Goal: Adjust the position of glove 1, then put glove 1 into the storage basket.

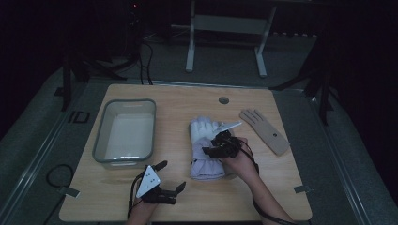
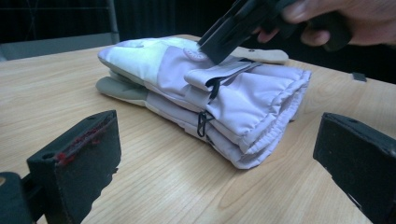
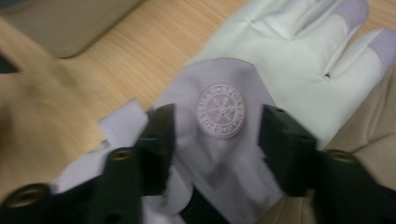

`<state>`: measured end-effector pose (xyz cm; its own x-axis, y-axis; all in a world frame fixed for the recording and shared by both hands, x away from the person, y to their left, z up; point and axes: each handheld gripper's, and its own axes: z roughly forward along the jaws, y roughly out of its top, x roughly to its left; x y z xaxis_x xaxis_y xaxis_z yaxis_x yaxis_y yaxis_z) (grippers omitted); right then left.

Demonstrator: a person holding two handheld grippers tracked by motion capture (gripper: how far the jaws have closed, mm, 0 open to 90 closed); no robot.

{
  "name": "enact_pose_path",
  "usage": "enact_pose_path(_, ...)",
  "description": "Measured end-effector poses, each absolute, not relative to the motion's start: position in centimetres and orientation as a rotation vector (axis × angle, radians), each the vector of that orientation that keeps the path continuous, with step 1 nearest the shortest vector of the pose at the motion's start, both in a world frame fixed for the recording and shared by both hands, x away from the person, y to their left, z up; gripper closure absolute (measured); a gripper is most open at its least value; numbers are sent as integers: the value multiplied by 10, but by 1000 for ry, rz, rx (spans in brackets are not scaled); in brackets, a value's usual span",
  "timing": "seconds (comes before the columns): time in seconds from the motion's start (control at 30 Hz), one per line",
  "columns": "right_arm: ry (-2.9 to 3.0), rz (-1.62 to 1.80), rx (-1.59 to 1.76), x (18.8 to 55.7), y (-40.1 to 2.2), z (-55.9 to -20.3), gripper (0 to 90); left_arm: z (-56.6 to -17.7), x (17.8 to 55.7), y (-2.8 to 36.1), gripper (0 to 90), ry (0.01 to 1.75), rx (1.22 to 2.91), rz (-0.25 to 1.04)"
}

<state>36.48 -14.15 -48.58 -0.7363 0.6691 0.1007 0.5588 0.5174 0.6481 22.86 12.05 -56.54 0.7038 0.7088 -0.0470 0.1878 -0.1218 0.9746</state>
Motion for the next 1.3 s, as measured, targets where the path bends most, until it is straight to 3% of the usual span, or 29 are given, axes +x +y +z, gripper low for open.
enact_pose_path(0.1,2605,1068,1021,362,-149,-479,276,-561,229,119,9,747,1670,545)
enact_pose_path(0.33,2546,1246,956,351,-176,-477,129,-548,233,115,44,790,1698,498)
enact_pose_path(0.53,2528,1220,839,343,-191,-482,138,-539,236,107,43,783,1727,406)
enact_pose_path(0.7,2565,1228,962,342,-207,-483,159,-537,243,101,39,802,1755,313)
enact_pose_path(0.87,2541,1274,972,337,-215,-484,113,-530,251,98,38,813,1770,281)
enact_pose_path(1.17,2480,1239,993,340,-213,-479,141,-507,265,89,48,857,1810,327)
enact_pose_path(1.2,2480,1239,993,340,-213,-479,168,-502,268,86,48,859,1817,344)
enact_pose_path(1.23,2460,1244,1021,345,-212,-477,288,-500,270,83,76,869,1820,359)
enact_pose_path(1.3,2446,1236,1051,350,-211,-475,421,-498,273,80,108,884,1826,362)
